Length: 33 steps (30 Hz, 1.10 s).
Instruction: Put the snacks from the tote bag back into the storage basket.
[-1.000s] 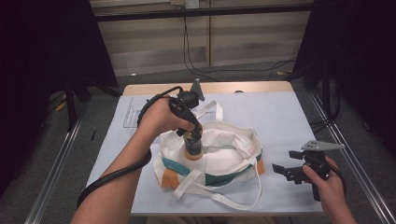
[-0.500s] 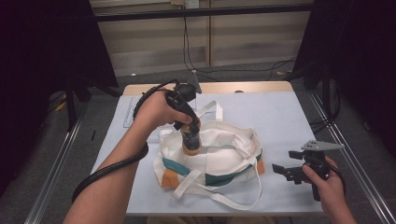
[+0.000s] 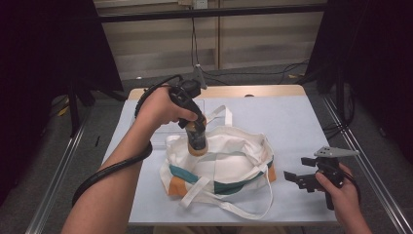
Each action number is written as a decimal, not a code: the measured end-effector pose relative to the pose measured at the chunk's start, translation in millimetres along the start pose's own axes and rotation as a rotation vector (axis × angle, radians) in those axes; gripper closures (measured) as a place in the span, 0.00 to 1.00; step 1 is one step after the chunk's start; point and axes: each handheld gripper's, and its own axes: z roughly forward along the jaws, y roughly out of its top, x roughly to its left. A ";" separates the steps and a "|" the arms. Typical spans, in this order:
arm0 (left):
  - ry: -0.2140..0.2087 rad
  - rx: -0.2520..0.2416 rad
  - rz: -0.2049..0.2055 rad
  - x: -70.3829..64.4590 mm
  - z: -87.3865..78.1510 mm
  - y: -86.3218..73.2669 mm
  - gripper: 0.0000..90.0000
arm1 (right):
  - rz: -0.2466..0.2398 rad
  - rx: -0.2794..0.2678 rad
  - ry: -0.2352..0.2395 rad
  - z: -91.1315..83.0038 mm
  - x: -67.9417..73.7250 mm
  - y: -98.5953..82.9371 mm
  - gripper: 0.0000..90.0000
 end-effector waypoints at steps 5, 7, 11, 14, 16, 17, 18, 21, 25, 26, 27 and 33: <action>0.007 -0.002 -0.005 2.5 -1.4 1.0 0.34 | -0.006 -0.003 0.003 0.2 0.4 0.2 0.04; 0.011 -0.006 -0.013 3.2 -2.4 1.6 0.34 | -0.005 -0.001 0.001 0.2 0.7 0.1 0.04; 0.012 -0.012 -0.032 4.9 -4.0 2.2 0.34 | -0.005 -0.002 0.003 0.4 0.5 0.2 0.04; 0.009 -0.014 -0.040 5.8 -5.7 3.7 0.34 | -0.005 -0.002 0.003 0.3 0.5 0.2 0.04; 0.014 -0.010 -0.025 7.1 -6.9 4.6 0.34 | -0.004 -0.003 0.004 0.3 0.8 0.3 0.04; 0.012 -0.012 -0.028 7.5 -7.6 5.3 0.34 | -0.004 -0.003 0.004 0.3 0.8 0.3 0.04; 0.013 -0.011 -0.034 7.5 -8.0 5.8 0.34 | -0.005 -0.002 0.003 0.3 0.9 0.3 0.04; 0.008 -0.019 -0.041 8.7 -9.1 7.3 0.34 | -0.006 -0.003 0.003 0.3 0.8 0.4 0.04; 0.016 -0.017 -0.037 11.2 -11.0 9.8 0.34 | -0.008 -0.003 0.005 0.5 0.0 0.2 0.04; 0.016 -0.017 -0.037 11.2 -11.0 9.8 0.34 | -0.008 -0.003 0.005 0.5 0.0 0.2 0.04; 0.010 -0.022 -0.042 12.9 -11.5 10.5 0.34 | -0.005 -0.001 0.005 0.4 0.2 0.2 0.04; 0.011 -0.024 -0.049 16.1 -14.6 11.7 0.34 | -0.006 -0.002 0.006 0.5 0.2 0.2 0.04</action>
